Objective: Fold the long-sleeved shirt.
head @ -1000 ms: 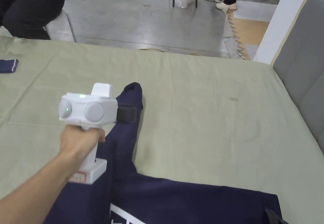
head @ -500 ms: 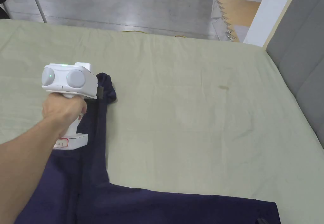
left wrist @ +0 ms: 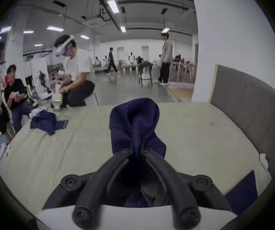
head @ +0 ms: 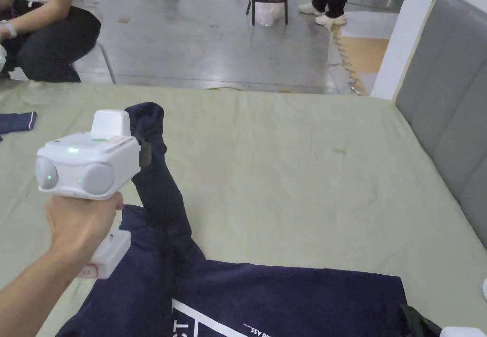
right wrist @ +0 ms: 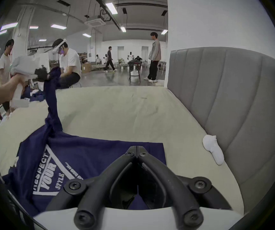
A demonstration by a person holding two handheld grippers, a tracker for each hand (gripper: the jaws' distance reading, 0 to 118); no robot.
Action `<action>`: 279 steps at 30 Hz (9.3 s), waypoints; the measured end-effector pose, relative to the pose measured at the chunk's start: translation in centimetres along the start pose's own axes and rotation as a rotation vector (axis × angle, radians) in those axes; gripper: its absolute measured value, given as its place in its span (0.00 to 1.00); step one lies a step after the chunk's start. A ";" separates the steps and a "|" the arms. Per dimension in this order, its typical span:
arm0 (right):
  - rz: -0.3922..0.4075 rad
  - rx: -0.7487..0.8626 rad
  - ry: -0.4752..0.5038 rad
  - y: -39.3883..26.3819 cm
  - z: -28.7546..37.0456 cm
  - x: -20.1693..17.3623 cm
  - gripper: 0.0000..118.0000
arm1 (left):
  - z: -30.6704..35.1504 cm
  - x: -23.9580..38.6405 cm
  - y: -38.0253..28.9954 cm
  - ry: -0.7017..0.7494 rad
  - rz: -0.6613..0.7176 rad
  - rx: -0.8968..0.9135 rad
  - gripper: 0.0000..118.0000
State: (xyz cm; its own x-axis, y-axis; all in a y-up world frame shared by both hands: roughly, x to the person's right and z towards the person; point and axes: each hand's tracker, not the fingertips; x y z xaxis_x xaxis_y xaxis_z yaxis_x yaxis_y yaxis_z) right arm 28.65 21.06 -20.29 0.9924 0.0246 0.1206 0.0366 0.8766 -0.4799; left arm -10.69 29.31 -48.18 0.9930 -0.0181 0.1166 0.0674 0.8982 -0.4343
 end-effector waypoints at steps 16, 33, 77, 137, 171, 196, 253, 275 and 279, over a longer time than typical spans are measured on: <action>0.047 -0.067 0.035 -5.2 7.1 -0.1 0.00 | 18.4 3.0 -21.7 0.109 0.148 -0.248 0.13; 0.006 -0.054 0.066 -4.1 6.9 0.8 0.00 | 21.6 1.9 -16.0 0.017 0.035 -0.143 0.46; -0.134 -0.383 0.189 2.4 -17.8 6.6 0.07 | -2.1 -9.0 -13.5 -0.228 0.335 -0.583 0.17; 0.004 0.231 -0.022 0.7 11.9 -5.2 0.00 | 28.1 1.3 -14.2 -0.002 0.066 0.036 0.09; 0.119 0.282 0.028 1.1 12.4 -7.8 0.00 | 15.1 -14.1 -30.8 -0.722 0.825 -0.762 0.20; 0.201 0.285 0.077 1.9 10.0 -10.7 0.00 | 23.9 -24.1 -15.6 -0.257 0.517 -0.450 0.20; 0.133 0.063 0.364 -3.1 8.6 -13.8 0.00 | 22.8 -7.1 -20.0 -0.707 0.575 -0.450 0.04; 0.263 -0.300 0.469 -11.7 1.4 -20.0 0.00 | 13.0 -13.5 -27.4 -0.620 0.605 -0.659 0.71; 0.250 -0.295 0.462 -11.2 1.8 -19.7 0.00 | 13.7 -12.1 -27.5 -0.608 0.620 -0.656 0.16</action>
State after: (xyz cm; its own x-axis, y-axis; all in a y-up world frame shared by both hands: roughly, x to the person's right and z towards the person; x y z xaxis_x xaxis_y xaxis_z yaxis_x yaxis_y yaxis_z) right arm 8.45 11.66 -15.73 0.9212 -0.0563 -0.3851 -0.2391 0.6989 -0.6741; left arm -25.92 10.86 -25.40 0.6702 0.7400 0.0563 -0.2116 0.2632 -0.9413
